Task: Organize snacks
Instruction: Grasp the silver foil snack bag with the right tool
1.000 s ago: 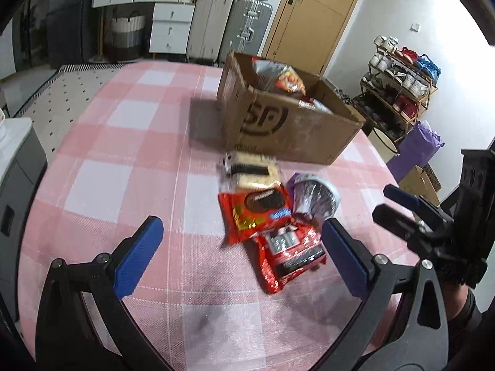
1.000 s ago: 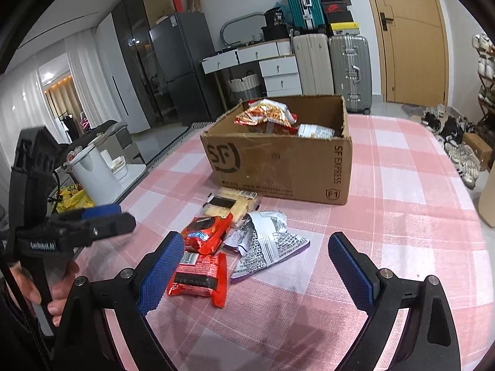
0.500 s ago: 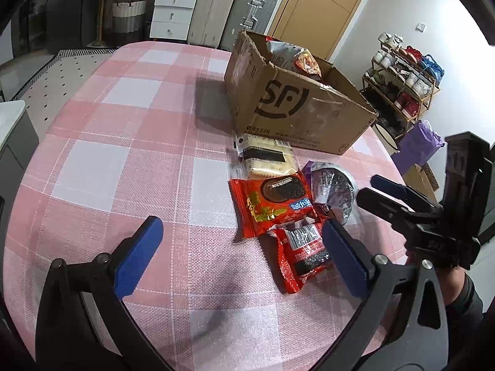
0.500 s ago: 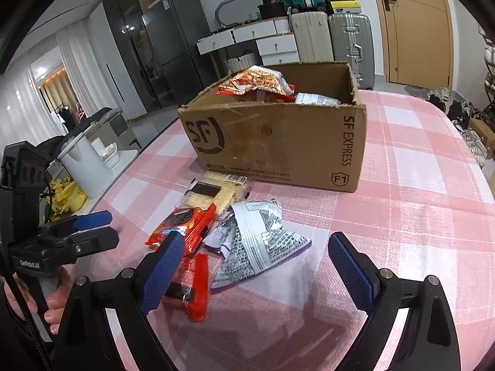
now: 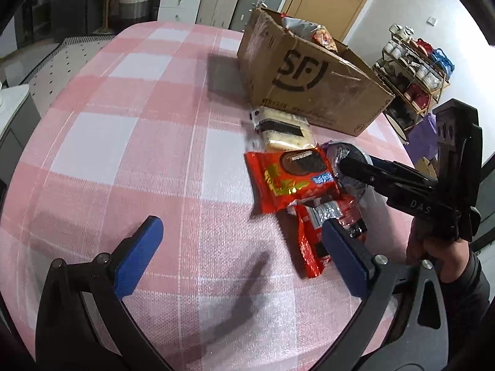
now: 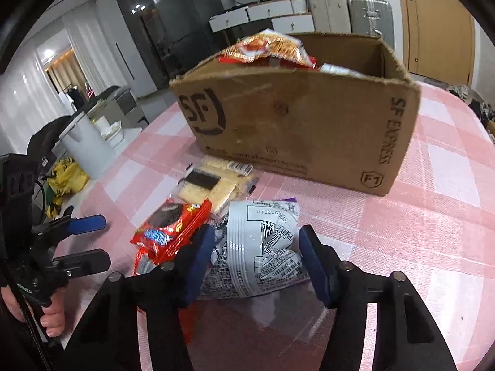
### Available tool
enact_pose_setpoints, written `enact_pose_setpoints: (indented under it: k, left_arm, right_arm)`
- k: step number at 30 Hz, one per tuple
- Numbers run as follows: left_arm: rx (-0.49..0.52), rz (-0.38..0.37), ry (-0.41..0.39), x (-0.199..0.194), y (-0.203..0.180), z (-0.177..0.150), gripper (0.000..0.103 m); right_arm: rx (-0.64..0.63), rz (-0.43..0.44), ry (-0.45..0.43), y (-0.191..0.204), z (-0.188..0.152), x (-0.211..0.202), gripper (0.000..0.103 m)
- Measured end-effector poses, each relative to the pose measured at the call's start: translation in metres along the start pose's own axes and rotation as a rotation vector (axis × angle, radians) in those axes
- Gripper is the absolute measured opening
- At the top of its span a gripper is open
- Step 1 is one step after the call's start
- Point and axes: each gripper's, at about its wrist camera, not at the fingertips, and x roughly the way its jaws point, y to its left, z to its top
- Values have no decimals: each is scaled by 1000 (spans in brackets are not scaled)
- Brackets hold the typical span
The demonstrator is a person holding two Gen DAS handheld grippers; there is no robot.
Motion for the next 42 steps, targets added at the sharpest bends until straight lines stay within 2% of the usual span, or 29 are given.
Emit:
enact_pose_setpoints:
  k: [6,10,24,35,42]
  left_arm:
    - [17,15,-12,-9,-6,-4,102]
    - [15,21,-9,-14,-9,-8,102]
    - [59,35,-9,-29,-30,-17,102]
    - [63,33,61,-5,-54,-18,102]
    - [44,80,90,13,-70,-11,102]
  right_arm:
    - [18,13,8,2,-6,-6,49]
    - [78,38,-13,-6,-15,-16,49]
    - [102,34,-96,-13,-45,-73,49]
    - [120,41,-141,-21,-72,-108,49]
    - [154,53,-156,-34,-87,-116,49]
